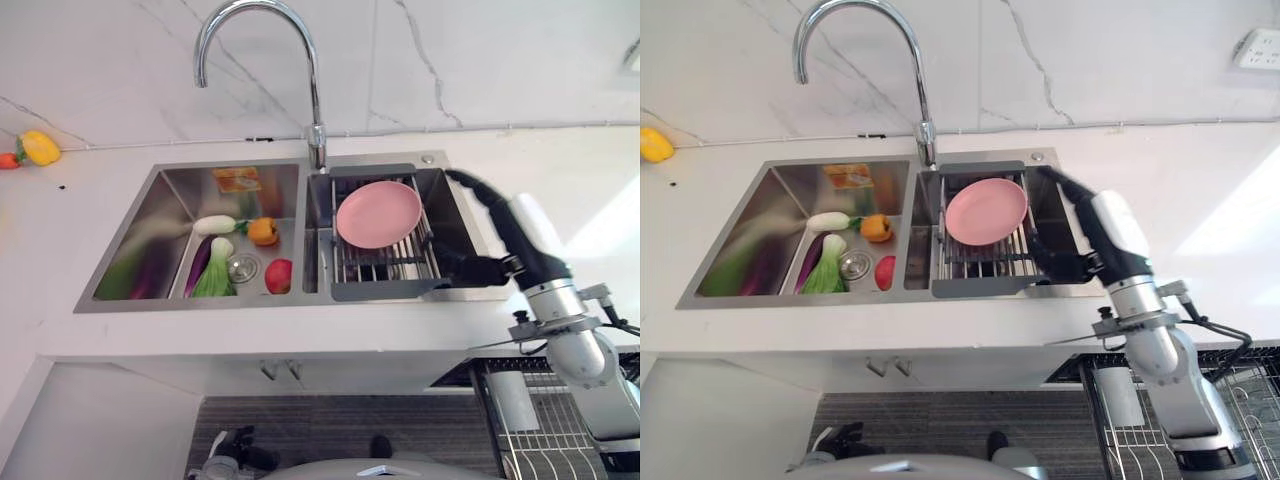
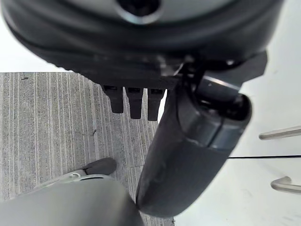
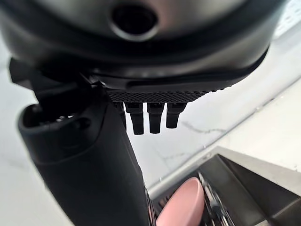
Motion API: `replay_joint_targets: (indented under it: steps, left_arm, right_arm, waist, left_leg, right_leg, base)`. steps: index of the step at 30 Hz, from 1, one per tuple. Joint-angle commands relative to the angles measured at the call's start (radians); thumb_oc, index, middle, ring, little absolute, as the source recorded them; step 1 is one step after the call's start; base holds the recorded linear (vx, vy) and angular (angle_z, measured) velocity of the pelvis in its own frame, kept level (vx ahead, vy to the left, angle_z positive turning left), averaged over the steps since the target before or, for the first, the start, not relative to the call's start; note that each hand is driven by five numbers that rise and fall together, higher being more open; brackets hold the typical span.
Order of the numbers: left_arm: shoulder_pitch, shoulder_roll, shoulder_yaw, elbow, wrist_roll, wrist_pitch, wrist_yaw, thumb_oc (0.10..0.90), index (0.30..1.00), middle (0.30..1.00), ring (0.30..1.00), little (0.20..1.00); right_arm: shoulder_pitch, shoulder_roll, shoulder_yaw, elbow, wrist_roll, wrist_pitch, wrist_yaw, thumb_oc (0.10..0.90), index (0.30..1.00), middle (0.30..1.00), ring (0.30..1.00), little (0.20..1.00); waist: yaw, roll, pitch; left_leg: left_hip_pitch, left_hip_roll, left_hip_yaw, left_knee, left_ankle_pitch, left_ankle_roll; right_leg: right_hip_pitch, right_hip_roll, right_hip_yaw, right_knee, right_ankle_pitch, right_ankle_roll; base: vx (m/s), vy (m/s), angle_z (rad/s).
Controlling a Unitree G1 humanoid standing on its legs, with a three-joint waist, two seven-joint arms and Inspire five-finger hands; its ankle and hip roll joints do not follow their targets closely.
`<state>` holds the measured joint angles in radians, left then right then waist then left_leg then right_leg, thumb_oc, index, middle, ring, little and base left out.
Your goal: Place the dishes in the dishwasher.
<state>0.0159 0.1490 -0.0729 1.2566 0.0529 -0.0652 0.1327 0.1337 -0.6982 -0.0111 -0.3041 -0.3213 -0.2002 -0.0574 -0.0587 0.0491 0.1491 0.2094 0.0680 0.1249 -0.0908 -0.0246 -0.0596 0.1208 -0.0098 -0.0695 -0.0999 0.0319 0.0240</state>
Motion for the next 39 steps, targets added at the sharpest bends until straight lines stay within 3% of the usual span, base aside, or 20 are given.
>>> replay_joint_targets:
  steps: [1,6,10,17,26,33,39]
  left_arm:
    - [-0.052,0.001,-0.049,0.064,0.048,-0.030,-0.013,0.800,0.900,0.900,0.900,0.900]
    - [-0.052,0.004,-0.052,0.060,0.049,-0.025,-0.013,0.800,0.900,0.900,0.900,0.900]
    - [-0.041,0.009,-0.047,0.062,0.058,-0.022,-0.008,0.800,0.900,0.900,0.900,0.900]
    - [-0.031,0.018,-0.039,0.072,0.073,-0.016,-0.010,0.800,0.900,0.900,0.900,0.900]
    - [-0.026,0.015,-0.049,0.067,0.079,-0.018,-0.024,0.800,0.900,0.900,0.900,0.900]
    - [-0.035,0.015,-0.082,0.065,0.075,-0.026,-0.014,0.800,0.900,0.900,0.900,0.900]
    - [-0.040,0.016,-0.100,0.075,0.069,-0.026,-0.007,0.800,0.900,0.900,0.900,0.900]
  right_arm:
    - [-0.112,-0.020,-0.020,-0.049,-0.145,-0.049,-0.052,0.800,0.900,0.900,0.900,0.900]
    - [-0.157,-0.002,0.027,-0.028,-0.221,-0.026,-0.060,0.800,0.900,0.900,0.900,0.900]
    - [-0.206,-0.016,0.050,0.035,-0.391,0.014,-0.112,0.800,0.900,0.900,0.900,0.900]
    - [-0.240,-0.021,0.051,0.142,-0.472,0.071,-0.147,0.800,0.900,0.900,0.900,0.900]
    - [-0.266,-0.041,0.071,0.250,-0.525,0.099,-0.157,0.800,0.900,0.900,0.900,0.900]
    - [-0.383,-0.056,0.169,0.398,-0.621,0.148,-0.221,0.800,0.900,0.900,0.900,0.900]
    - [-0.485,-0.044,0.235,0.521,-0.625,0.183,-0.266,0.800,0.900,0.900,0.900,0.900]
  waist:
    - [0.033,-0.083,-0.056]
    - [0.043,-0.083,-0.055]
    - [0.061,-0.082,-0.054]
    - [0.078,-0.085,-0.056]
    - [0.091,-0.086,-0.056]
    - [0.115,-0.090,-0.058]
    - [0.133,-0.094,-0.059]
  left_leg:
    - [-0.035,-0.044,-0.055,0.009,0.008,0.001]
    - [-0.037,-0.041,-0.065,0.009,0.010,-0.002]
    - [-0.042,-0.039,-0.081,0.008,0.013,-0.007]
    - [-0.048,-0.037,-0.103,0.006,0.015,-0.012]
    - [-0.055,-0.036,-0.115,0.006,0.018,-0.011]
    - [-0.062,-0.035,-0.132,0.006,0.022,-0.017]
    - [-0.069,-0.037,-0.148,0.006,0.027,-0.021]
  right_leg:
    - [0.046,-0.085,0.041,0.058,-0.066,0.093]
    - [0.055,-0.084,0.023,0.051,-0.069,0.091]
    - [0.064,-0.082,0.000,0.045,-0.070,0.088]
    - [0.073,-0.080,-0.027,0.038,-0.073,0.086]
    - [0.072,-0.080,-0.040,0.037,-0.071,0.086]
    - [0.080,-0.082,-0.065,0.033,-0.072,0.086]
    - [0.088,-0.085,-0.089,0.029,-0.070,0.086]
  base:
    - [-0.01,-0.019,0.04]
    - [-0.01,-0.015,0.06]
    - [-0.01,-0.009,0.19]
    - [-0.01,-0.004,0.12]
    - [0.00,-0.001,0.04]
    - [-0.01,0.006,0.06]
    - [-0.01,0.011,0.10]
